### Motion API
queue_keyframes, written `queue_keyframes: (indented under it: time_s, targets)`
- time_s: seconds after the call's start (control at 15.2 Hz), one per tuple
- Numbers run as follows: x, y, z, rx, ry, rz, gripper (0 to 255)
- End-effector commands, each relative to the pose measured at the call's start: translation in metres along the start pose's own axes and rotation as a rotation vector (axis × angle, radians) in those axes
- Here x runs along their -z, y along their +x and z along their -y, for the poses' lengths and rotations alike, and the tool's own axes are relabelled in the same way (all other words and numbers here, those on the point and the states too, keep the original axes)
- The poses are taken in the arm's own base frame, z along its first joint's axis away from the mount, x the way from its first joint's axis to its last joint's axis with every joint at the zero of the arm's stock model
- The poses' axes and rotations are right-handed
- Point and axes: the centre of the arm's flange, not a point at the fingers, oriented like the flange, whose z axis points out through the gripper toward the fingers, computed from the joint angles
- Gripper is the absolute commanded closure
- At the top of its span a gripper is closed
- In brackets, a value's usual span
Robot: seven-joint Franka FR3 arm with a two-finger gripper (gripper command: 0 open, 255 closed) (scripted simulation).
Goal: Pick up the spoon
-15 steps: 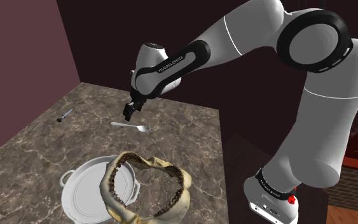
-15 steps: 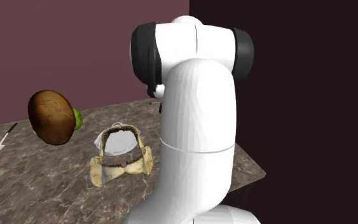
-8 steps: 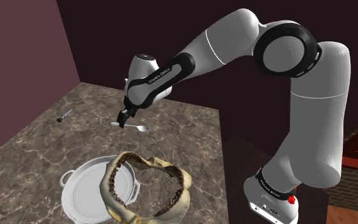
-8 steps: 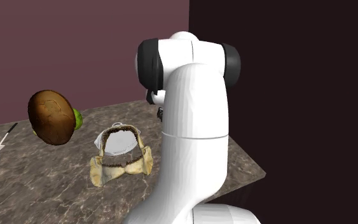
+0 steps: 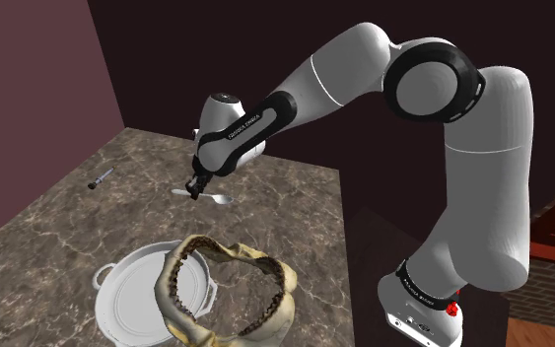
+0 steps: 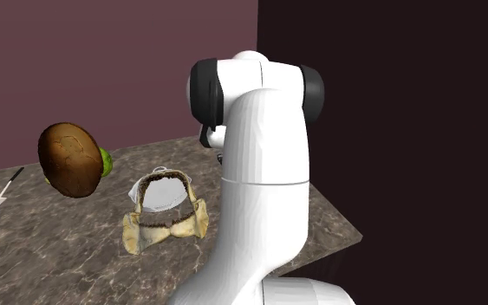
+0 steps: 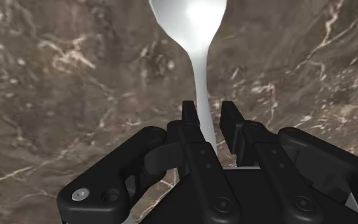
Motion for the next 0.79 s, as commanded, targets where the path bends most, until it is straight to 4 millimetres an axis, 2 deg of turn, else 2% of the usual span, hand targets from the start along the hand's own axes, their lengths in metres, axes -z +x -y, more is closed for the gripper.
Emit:
queue_keyframes:
  time_s: [0.0, 0.4, 0.73]
  targets:
    - [0.0, 0.0, 0.0, 0.0, 0.0, 0.0, 255]
    - [0.0, 0.0, 0.0, 0.0, 0.0, 0.0, 255]
    - [0.025, 0.006, 0.003, 0.0, 0.0, 0.0, 255]
